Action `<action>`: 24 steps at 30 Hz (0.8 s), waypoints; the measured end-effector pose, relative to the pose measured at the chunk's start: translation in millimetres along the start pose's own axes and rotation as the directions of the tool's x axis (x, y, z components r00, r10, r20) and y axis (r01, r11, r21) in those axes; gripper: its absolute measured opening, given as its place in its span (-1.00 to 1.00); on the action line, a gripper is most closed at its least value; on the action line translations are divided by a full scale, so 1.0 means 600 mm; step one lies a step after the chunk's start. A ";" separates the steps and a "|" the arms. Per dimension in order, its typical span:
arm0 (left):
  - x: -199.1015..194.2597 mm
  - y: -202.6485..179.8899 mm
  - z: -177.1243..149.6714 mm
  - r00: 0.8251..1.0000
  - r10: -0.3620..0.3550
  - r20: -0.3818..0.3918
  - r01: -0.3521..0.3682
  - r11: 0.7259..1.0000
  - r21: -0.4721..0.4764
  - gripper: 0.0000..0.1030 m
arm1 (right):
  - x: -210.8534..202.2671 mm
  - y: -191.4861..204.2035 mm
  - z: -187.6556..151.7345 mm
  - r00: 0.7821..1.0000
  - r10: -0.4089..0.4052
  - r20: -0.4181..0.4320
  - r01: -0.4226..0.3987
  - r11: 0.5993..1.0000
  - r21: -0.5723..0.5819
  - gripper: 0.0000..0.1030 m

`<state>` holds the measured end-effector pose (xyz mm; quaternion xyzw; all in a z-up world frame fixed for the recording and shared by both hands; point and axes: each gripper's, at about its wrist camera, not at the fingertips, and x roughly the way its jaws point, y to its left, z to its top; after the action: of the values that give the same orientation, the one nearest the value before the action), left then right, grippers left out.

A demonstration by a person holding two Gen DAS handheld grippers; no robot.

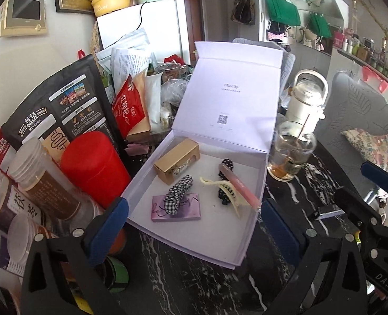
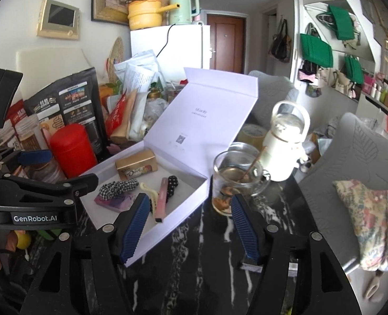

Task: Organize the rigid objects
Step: 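Withdraw both tools from the white box toward the lollipop and black box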

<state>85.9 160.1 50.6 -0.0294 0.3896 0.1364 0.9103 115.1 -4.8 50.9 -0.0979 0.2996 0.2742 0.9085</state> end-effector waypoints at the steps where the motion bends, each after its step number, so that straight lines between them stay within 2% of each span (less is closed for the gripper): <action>1: -0.008 -0.006 -0.004 1.000 -0.010 0.002 0.010 1.000 0.002 1.00 | -0.008 -0.003 -0.003 1.000 -0.006 0.004 0.006 1.000 0.001 0.32; 13: -0.055 -0.090 -0.052 0.996 -0.090 0.004 0.089 0.993 0.074 1.00 | -0.107 -0.055 -0.060 0.995 -0.092 0.028 0.091 0.995 0.036 0.36; 24: -0.063 -0.170 -0.106 0.987 -0.158 -0.013 0.158 0.980 0.119 1.00 | -0.137 -0.114 -0.135 0.988 -0.151 -0.021 0.152 0.985 0.086 0.37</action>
<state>44.3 43.5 28.4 -0.0058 0.3950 0.0399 0.9178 58.6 -125.3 36.1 -0.0825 0.3095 0.1904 0.9280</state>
